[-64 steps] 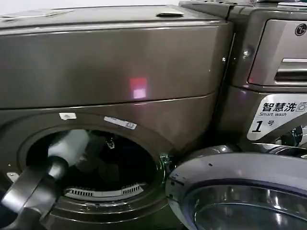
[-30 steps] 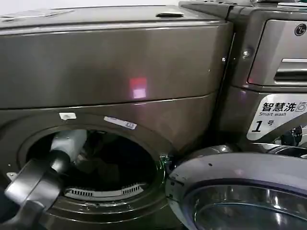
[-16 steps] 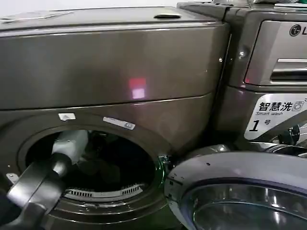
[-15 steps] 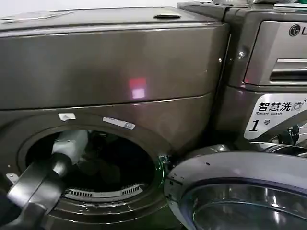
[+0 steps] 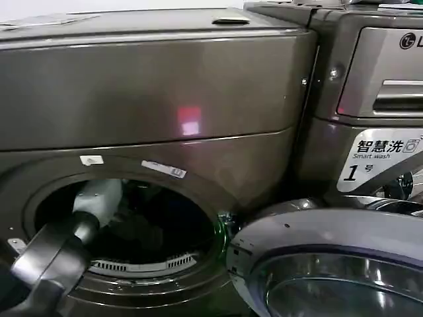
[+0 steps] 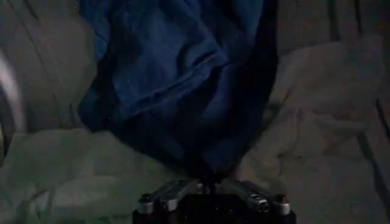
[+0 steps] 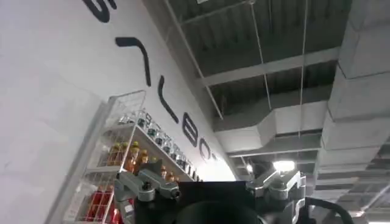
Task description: Grasp the clothes from the dryer.
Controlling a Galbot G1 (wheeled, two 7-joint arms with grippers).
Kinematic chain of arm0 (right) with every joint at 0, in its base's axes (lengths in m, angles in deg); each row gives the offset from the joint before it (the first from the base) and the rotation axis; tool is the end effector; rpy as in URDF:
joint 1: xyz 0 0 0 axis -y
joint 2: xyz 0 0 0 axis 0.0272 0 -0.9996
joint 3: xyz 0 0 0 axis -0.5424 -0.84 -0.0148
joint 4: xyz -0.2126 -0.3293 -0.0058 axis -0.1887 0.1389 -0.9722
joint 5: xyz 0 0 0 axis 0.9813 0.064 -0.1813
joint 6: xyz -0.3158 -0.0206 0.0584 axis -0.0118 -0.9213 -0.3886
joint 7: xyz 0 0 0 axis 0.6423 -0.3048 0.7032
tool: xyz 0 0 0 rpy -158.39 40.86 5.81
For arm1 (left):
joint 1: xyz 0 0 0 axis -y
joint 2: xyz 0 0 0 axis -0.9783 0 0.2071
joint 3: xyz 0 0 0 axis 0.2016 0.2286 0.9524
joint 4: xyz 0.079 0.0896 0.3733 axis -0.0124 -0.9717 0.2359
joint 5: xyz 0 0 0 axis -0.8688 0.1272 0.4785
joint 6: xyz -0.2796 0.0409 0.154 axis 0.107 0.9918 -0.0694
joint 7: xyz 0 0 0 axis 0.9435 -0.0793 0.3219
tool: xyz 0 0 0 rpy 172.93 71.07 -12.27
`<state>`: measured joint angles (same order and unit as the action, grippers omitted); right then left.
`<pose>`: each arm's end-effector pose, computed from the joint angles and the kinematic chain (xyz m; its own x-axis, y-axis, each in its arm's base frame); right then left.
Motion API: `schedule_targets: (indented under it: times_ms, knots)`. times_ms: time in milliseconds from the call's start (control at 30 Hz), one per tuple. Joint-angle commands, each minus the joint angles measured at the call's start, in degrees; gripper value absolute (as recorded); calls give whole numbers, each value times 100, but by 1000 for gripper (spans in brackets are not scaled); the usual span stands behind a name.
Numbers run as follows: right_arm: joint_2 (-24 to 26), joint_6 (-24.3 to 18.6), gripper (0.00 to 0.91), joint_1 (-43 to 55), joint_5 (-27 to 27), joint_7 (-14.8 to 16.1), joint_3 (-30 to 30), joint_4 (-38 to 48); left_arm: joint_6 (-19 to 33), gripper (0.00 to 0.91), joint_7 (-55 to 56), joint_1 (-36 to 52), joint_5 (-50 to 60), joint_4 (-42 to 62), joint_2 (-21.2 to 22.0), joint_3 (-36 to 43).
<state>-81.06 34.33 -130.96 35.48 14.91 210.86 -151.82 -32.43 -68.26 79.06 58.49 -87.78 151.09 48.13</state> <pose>-0.1040 -0.4619 0.0123 -0.3509 0.6577 -0.6666 0.9177 0.3831 -0.1052 0.6619 0.1305 -0.2117 -0.1981 -0.0248 0.9799 0.9738 -0.1192 0.1938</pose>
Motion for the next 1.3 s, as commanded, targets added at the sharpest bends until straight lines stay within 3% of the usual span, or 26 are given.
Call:
schedule_targets:
  times_ms: [33, 367, 533, 767, 967, 1133, 1300]
  knots:
    - [1, -2, 907, 14, 2, -4, -13, -6, 96, 0, 61, -7, -53, -8, -6, -25]
    - [-9, -19, 907, 122, 71, -4, -170, -4, -265, 0, 909, -157, -1017, -474, 84, -659]
    - [-70, -16, 907, 135, 78, 3, -213, -75, -674, 0, 1996, -694, -1130, -903, 185, -1552]
    - [-79, -30, 907, 183, 116, -3, -266, -54, -1321, 0, 2987, -1507, -2163, -2400, -185, -2323]
    - [-92, -29, 907, 215, 124, -9, -338, -84, -2026, 0, 4122, -2390, -3595, -4065, -221, -2920]
    - [-70, 53, 907, 150, 114, -61, -228, -159, -2129, 0, 4984, -2995, -4079, -5074, -29, -3299]
    - [-86, -8, 907, 55, 96, 44, -84, -160, -1967, 0, 5753, -3250, -4331, -5252, 244, -3625]
